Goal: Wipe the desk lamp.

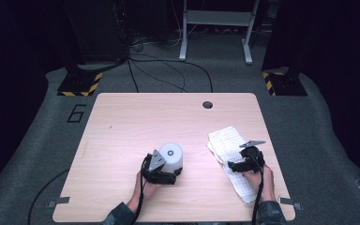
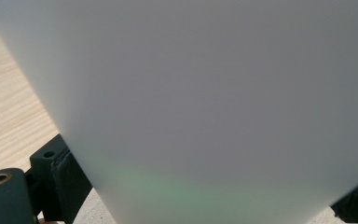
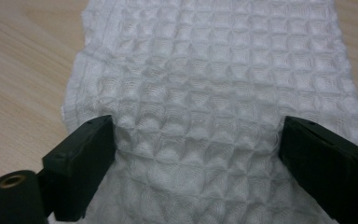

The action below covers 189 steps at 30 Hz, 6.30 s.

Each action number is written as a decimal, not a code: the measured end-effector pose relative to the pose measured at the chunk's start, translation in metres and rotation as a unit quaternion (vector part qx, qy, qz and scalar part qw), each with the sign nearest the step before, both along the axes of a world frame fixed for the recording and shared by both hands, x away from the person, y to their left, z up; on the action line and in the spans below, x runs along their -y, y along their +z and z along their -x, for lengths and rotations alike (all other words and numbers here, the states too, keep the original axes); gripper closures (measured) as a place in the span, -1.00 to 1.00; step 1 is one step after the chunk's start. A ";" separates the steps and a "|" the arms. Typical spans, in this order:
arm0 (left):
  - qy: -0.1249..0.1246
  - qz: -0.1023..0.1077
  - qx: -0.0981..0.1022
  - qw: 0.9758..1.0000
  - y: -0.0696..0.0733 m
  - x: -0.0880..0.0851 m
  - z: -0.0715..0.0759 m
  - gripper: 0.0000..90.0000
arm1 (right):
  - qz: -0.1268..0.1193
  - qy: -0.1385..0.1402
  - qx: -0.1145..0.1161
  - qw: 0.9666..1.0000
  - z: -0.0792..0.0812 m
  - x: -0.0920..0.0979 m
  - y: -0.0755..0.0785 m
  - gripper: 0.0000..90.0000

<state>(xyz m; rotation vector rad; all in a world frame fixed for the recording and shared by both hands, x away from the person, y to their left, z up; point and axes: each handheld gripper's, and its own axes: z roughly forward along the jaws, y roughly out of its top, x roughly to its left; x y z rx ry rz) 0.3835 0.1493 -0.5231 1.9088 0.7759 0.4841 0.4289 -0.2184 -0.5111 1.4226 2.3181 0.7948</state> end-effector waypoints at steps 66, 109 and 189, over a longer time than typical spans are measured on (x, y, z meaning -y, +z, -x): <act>0.004 -0.008 0.006 1.000 0.000 0.001 0.000 -0.84 | -0.105 0.237 0.177 0.949 0.056 -0.087 0.087 0.78; 0.004 -0.008 0.005 1.000 0.000 0.001 0.000 -0.84 | -0.034 0.254 0.143 0.956 0.017 -0.185 0.105 0.75; -0.002 -0.009 0.000 1.000 0.000 0.001 -0.001 -0.84 | -0.070 0.254 0.141 0.954 0.016 -0.182 0.100 0.81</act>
